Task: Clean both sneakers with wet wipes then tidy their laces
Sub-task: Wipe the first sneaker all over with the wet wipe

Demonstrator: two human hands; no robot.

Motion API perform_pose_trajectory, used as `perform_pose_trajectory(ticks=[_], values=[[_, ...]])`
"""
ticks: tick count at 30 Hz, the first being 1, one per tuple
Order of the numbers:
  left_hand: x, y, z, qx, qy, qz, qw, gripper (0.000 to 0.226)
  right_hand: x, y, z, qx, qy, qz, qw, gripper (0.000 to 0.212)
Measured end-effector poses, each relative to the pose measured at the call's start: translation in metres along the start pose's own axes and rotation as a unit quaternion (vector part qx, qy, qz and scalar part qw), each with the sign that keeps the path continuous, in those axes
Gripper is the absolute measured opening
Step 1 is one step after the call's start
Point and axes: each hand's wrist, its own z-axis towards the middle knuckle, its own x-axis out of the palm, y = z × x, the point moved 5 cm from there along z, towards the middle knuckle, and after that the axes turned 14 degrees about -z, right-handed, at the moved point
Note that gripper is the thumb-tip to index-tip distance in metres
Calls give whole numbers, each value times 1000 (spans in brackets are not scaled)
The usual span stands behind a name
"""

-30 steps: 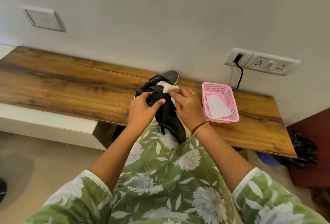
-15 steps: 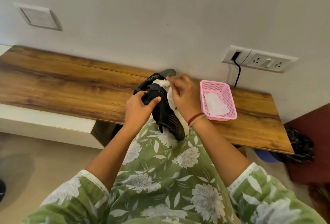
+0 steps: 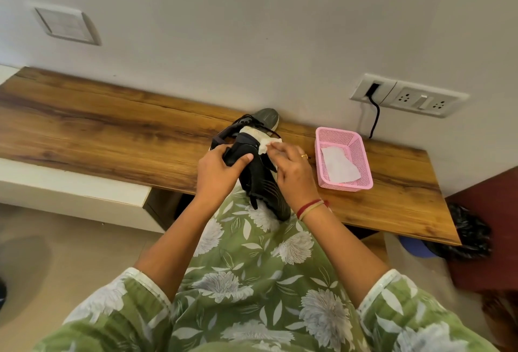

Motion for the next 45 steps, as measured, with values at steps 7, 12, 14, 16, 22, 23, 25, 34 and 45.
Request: perform_pose_trajectory(ticks=[7,12,14,16,22,23,25,34,45], values=[[-1,-1,-1,-13,-1,-7,1000,31,4,-28,-13,103,134,54,984,22],[3,-6,-2,-9,1,3,1000,32,-29,-12,31,144,-15,116,983,20],[3,-7,-1,-5,3,11,1000,33,-29,1,43,88,-40,102,990,21],[3,-7,-2,0,3,10,1000,33,-22,6,42,56,-32,73,995,22],[-2,0,-4,-5,-4,8,1000,30,-4,4,15,-32,19,10,999,30],[-3,1,-3,-13,-7,2,1000,29,0,2,7,-37,33,6,999,30],[-3,3,-1,-35,-6,-21,999,26,11,-7,-11,-12,82,-7,997,22],[7,-10,0,-25,6,-11,1000,27,-25,-36,-1,225,-17,97,969,23],[-4,5,-10,-52,0,-79,996,15,4,-1,5,9,3,17,1000,37]])
